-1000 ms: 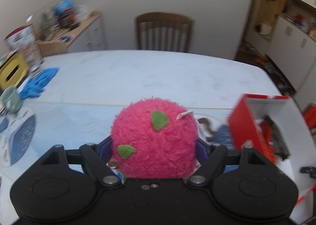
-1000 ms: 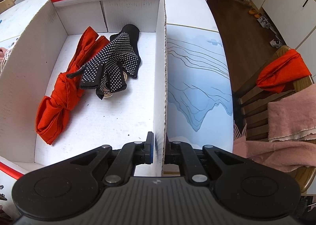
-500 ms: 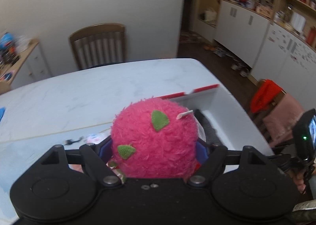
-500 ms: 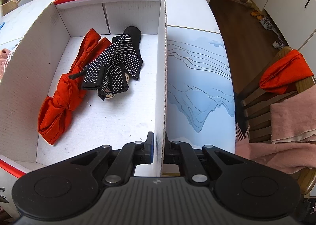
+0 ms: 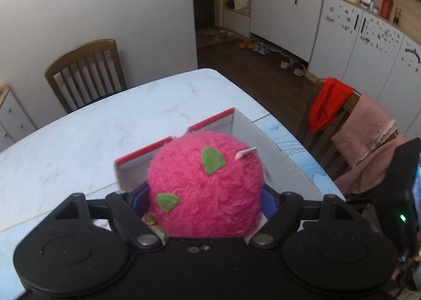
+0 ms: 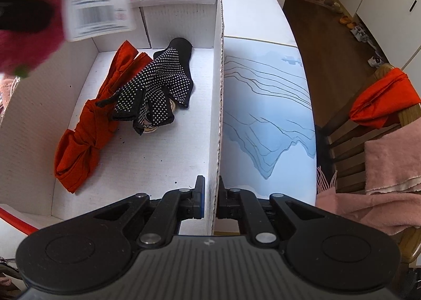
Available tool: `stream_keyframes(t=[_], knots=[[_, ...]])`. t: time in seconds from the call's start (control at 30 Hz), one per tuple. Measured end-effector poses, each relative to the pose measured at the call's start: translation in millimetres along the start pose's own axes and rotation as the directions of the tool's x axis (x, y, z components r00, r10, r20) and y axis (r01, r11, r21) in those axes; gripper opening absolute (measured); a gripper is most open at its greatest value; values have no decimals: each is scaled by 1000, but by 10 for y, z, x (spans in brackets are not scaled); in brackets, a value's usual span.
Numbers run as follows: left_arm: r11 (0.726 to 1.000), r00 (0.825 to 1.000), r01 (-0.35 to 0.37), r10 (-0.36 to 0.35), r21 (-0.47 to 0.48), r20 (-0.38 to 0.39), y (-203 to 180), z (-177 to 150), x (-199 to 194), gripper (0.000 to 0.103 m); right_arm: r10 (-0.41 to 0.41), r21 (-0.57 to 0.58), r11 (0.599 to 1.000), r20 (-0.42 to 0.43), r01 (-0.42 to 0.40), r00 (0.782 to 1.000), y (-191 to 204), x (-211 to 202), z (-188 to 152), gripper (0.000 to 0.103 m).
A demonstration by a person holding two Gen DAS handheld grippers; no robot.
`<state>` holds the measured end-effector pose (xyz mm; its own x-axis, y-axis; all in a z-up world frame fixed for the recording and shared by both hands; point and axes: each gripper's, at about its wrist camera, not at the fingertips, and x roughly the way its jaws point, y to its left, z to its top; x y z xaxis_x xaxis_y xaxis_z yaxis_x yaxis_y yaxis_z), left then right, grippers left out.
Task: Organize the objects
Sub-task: 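Lift the pink fuzzy ball with the left tool and carry it over the box, then lower the pink ball onto the glove and open the left tool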
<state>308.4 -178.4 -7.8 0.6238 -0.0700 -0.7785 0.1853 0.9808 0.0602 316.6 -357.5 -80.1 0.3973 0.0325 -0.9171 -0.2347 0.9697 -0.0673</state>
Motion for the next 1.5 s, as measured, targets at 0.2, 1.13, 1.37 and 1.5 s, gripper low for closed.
stream_keyframes(t=[0.2, 1.13, 1.37, 1.5], knots=[[999, 999, 6, -5, 46, -40, -163, 96, 364, 79, 4, -13, 1000, 1, -4, 1000, -11, 2, -13, 6], [991, 984, 8, 17, 133, -179, -308, 103, 1253, 81, -4, -42, 999, 2, 4, 1000, -16, 2, -3, 7], [993, 988, 11, 7, 114, -155, -269, 109, 1175, 88, -8, -41, 999, 2, 8, 1000, -11, -1, 1, 7], [996, 992, 18, -7, 91, -126, -217, 119, 1059, 91, -9, -41, 999, 1, 9, 1000, -6, -4, -2, 7]])
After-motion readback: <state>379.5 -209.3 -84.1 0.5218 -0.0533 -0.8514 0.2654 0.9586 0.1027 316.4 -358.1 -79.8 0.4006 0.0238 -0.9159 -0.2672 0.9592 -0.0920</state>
